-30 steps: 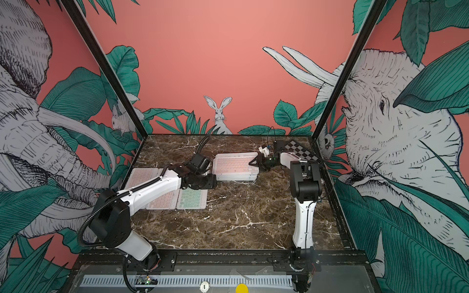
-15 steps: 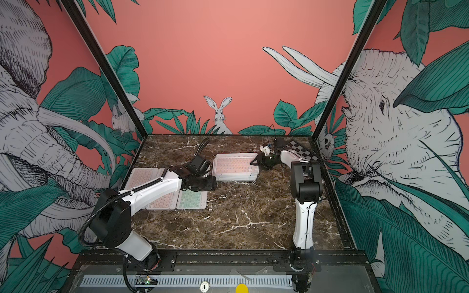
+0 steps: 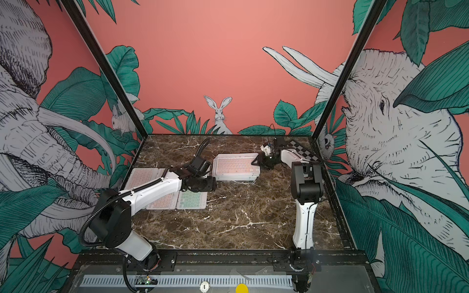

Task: Stack the numeric keypads
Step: Place the numeric keypad at the numeric keypad.

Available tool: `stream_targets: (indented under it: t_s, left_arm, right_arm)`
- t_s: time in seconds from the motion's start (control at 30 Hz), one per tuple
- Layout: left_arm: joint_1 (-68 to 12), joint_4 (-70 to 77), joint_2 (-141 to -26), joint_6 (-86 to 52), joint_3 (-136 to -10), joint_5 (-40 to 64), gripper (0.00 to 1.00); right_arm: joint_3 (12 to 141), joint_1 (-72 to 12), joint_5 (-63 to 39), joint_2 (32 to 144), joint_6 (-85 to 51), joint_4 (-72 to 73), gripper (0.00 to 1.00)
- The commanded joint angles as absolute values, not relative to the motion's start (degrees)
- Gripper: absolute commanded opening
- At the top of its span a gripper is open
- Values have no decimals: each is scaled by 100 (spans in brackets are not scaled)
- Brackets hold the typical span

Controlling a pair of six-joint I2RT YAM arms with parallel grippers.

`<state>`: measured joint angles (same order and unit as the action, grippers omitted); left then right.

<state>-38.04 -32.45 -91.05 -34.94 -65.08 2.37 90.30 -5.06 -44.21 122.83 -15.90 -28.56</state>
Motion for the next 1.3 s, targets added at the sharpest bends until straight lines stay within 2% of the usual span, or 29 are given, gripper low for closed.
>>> stream_targets:
  t_s: [0.0,0.67,1.27]
  left_arm:
    - [-3761,-3198,-8947,-3556,-6425,203,67]
    - [-3754,-3139,-8960,-3595,-6364,229,67]
    - [-3759,-3340,-8754,-3603,-6237,-35,67]
  right_arm:
    - [9042,-466,-3974,12097,-1466,-3107,49]
    - [8879,-484,-3403,11743,-1608,-2993,50]
    - [8956,-917,-3450,11946,-1749,-2848,52]
